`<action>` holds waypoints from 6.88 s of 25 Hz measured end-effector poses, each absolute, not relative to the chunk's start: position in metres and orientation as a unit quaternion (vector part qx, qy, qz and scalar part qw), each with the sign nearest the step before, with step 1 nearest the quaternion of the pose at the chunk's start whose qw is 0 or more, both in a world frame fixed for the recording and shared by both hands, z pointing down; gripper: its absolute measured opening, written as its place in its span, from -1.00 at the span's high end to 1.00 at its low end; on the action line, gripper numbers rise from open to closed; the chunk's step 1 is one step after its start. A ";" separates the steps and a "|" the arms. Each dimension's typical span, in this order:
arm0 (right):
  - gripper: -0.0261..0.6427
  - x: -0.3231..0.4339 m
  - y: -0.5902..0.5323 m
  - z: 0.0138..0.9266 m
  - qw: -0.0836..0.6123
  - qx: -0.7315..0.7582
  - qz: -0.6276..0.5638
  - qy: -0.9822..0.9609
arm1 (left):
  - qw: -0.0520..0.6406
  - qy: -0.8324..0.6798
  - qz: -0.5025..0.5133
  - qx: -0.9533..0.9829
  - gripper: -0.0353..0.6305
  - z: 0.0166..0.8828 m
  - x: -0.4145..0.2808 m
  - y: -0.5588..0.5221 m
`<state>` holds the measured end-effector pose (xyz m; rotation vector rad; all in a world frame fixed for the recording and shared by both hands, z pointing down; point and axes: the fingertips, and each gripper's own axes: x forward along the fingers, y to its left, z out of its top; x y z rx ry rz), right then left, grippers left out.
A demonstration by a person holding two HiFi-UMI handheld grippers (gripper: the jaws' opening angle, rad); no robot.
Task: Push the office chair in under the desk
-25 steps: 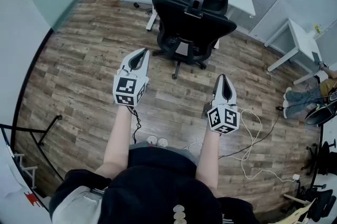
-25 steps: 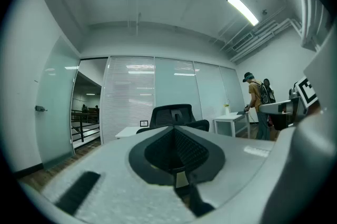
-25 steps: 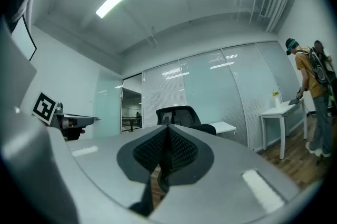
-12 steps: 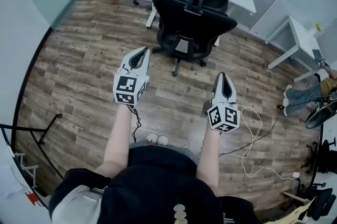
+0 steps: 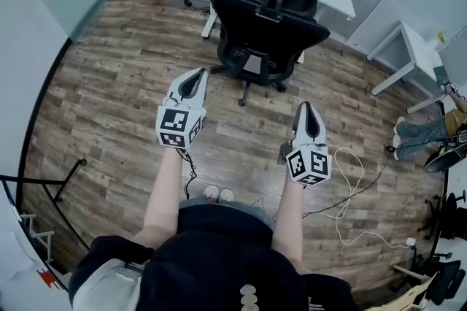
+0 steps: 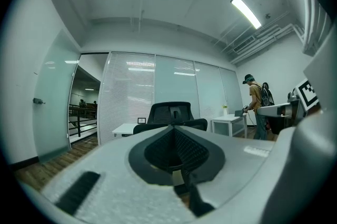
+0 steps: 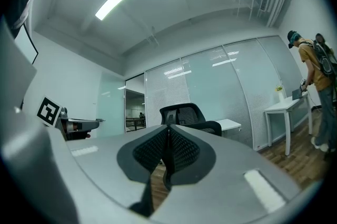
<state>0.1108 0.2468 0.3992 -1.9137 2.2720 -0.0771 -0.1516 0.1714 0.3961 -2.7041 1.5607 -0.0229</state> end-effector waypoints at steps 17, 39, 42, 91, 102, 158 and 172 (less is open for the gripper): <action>0.65 0.105 0.240 0.413 0.098 -0.657 -0.039 0.747 | -0.004 0.460 0.003 -0.888 0.50 0.412 -0.157 0.156; 0.64 0.177 0.056 0.415 0.111 -0.642 -0.034 0.758 | 0.003 0.474 0.003 -0.881 0.42 0.416 -0.103 -0.013; 0.64 0.187 0.019 0.414 0.115 -0.637 -0.038 0.761 | 0.002 0.477 -0.001 -0.879 0.42 0.417 -0.092 -0.046; 0.43 0.149 -0.152 0.473 -0.485 -0.183 0.116 0.847 | 0.317 0.119 -0.507 -0.793 0.30 0.477 -0.009 -0.210; 0.46 0.144 -0.155 0.501 -0.541 -0.136 0.112 0.822 | 0.340 0.052 -0.556 -0.757 0.42 0.498 -0.005 -0.206; 0.61 0.175 -0.388 0.510 -0.548 -0.155 0.094 0.817 | 0.281 0.016 -0.557 -0.782 0.53 0.505 0.027 -0.427; 0.61 0.205 -0.495 0.510 -0.548 -0.159 0.082 0.817 | 0.278 -0.002 -0.547 -0.790 0.53 0.505 0.059 -0.536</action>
